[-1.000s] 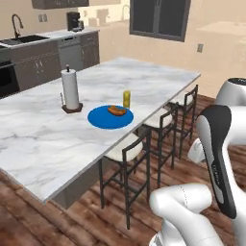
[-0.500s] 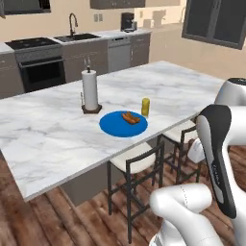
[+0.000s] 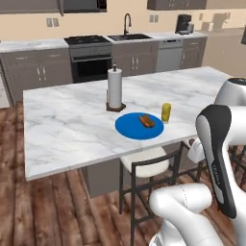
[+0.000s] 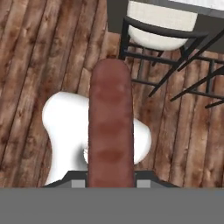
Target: Move the hot dog bun to the plate on the dining table and place the condiment next to that plate. Then navigate to the fridge and take the sausage and place it on the plate as well.
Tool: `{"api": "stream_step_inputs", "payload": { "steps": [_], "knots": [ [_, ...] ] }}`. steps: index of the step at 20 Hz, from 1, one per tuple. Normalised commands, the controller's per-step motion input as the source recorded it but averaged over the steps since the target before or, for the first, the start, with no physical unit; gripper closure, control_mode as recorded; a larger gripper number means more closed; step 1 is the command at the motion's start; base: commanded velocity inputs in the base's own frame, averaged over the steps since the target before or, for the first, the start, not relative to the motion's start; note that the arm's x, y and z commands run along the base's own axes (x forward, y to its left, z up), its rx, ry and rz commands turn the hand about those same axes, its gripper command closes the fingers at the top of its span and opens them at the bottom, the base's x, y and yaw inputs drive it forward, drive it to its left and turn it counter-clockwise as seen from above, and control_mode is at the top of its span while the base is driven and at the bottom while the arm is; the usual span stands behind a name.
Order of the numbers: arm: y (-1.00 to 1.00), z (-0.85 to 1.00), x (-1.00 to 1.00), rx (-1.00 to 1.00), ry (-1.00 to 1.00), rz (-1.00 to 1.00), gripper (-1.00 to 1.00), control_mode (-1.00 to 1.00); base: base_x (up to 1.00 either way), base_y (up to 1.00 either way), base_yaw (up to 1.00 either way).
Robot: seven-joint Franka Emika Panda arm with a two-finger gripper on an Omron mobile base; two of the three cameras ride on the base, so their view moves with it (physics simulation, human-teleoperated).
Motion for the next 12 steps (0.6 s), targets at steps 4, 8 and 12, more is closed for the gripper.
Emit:
{"api": "stream_step_inputs", "payload": {
  "steps": [4, 8, 12],
  "knots": [
    [0.00, 0.00, 0.00, 0.00, 0.00, 0.00, 1.00, 1.00, 0.39, -0.52, 0.37],
    [0.00, 0.00, 0.00, 0.00, 0.00, 0.00, 1.00, 1.00, 0.46, -0.44, 0.09],
    [0.00, 0.00, 0.00, 0.00, 0.00, 0.00, 1.00, 1.00, 0.60, -0.11, -0.02]
  ]
}}
